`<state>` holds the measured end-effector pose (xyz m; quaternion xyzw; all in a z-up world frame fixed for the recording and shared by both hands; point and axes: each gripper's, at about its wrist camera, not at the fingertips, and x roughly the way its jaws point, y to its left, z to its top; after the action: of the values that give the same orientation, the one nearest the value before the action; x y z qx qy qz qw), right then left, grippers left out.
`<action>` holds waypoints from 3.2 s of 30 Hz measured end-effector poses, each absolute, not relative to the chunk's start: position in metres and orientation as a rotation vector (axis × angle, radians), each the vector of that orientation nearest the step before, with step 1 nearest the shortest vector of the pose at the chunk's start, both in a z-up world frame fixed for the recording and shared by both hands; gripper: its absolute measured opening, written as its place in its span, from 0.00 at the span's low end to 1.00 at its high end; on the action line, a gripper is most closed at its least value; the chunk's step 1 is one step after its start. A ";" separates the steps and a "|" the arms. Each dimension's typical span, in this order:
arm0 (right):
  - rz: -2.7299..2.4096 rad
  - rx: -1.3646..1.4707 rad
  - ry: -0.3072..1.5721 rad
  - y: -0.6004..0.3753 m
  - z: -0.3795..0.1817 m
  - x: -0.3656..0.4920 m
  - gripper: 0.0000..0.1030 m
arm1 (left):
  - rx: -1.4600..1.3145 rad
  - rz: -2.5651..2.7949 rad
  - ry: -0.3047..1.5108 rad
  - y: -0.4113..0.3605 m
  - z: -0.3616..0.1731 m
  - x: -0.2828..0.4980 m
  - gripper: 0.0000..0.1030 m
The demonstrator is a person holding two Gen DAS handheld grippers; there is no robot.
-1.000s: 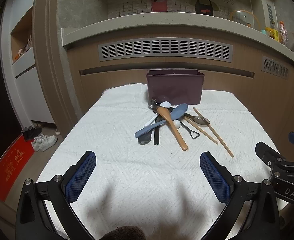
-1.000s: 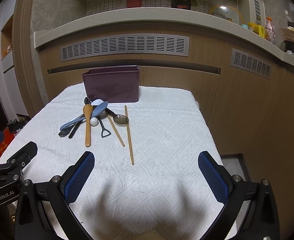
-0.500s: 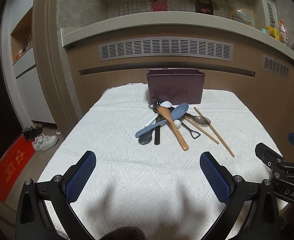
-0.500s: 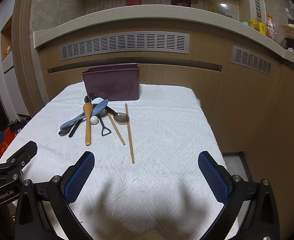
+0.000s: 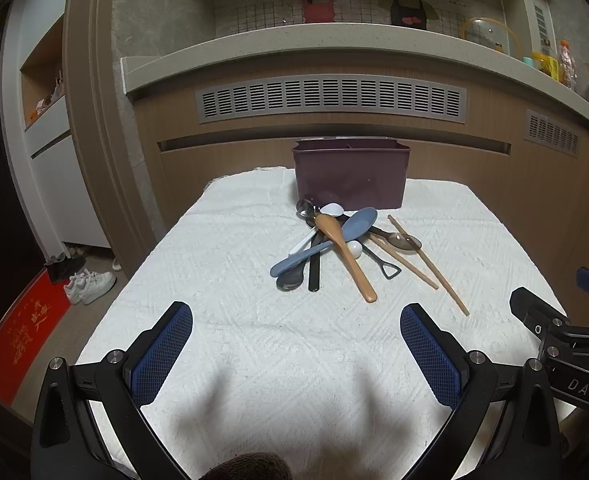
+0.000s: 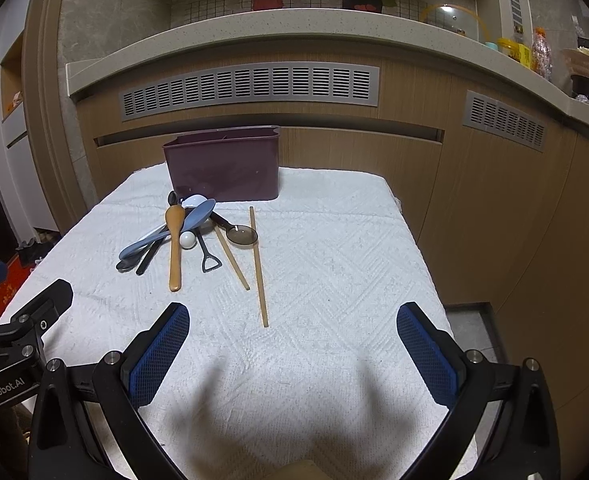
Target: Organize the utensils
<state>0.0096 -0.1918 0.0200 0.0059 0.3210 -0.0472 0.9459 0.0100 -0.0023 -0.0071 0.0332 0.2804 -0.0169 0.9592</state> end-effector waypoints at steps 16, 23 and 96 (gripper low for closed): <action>-0.095 0.009 0.687 -0.198 0.017 0.025 1.00 | 0.090 -0.100 0.660 -0.013 -0.012 0.044 1.00; -0.088 0.009 0.717 -0.209 0.020 0.063 1.00 | 0.119 -0.256 0.805 -0.032 -0.012 0.099 1.00; 0.068 -0.016 1.144 -0.059 -0.047 0.318 0.30 | -0.078 -0.485 0.847 0.085 0.000 0.219 0.34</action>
<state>0.3180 -0.0585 -0.0473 -0.0076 0.5412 0.0322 0.8403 0.2195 0.0845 -0.0004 -0.0374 0.4068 -0.2330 0.8825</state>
